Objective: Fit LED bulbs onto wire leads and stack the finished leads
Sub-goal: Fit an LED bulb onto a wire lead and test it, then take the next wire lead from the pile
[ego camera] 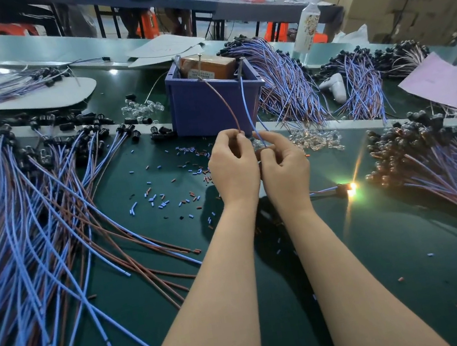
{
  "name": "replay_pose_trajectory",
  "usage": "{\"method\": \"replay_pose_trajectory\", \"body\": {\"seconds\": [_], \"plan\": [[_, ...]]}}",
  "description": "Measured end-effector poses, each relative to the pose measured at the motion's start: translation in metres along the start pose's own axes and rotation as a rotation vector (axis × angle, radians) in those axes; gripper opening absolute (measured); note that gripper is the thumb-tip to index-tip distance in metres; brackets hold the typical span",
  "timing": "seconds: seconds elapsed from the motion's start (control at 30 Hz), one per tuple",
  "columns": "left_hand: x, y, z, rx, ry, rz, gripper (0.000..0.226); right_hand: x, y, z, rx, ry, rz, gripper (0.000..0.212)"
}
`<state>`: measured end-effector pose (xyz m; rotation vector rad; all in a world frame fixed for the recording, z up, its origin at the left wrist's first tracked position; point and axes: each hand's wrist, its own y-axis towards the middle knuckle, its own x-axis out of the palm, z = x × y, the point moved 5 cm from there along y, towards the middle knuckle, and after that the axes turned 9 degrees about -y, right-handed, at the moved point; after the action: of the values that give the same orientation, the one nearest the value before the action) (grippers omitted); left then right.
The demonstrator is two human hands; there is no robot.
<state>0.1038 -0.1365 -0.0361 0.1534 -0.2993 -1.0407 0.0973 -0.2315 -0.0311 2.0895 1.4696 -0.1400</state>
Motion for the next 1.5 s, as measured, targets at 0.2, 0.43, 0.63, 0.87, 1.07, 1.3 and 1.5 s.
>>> {"method": "replay_pose_trajectory", "body": {"seconds": [0.2,0.43,0.63,0.87,1.07,1.3,1.5], "plan": [[0.003,0.009,0.021,-0.047,-0.227,-0.114,0.02,-0.009,0.001,-0.026,-0.141,-0.103,-0.123,0.03],[0.031,-0.006,0.074,0.178,-0.147,-0.33,0.015,-0.045,0.015,-0.044,-0.246,-0.439,-0.277,0.036],[0.07,-0.036,0.099,0.251,0.102,-0.312,0.033,-0.134,0.03,-0.034,-0.181,-0.208,0.215,0.027],[0.173,-0.115,0.059,-0.79,-0.652,-0.7,0.038,-0.224,0.011,0.03,0.165,0.431,0.614,0.033],[0.245,-0.151,0.04,-0.704,-0.444,-0.741,0.031,-0.266,-0.023,0.105,0.587,0.464,0.793,0.04],[0.267,-0.18,0.003,-0.835,-0.241,-0.808,0.031,-0.256,-0.028,0.146,0.691,1.061,0.794,0.025],[0.249,-0.144,-0.01,-0.497,0.031,-0.725,0.034,-0.24,-0.023,0.141,0.698,0.909,0.826,0.014]]}}
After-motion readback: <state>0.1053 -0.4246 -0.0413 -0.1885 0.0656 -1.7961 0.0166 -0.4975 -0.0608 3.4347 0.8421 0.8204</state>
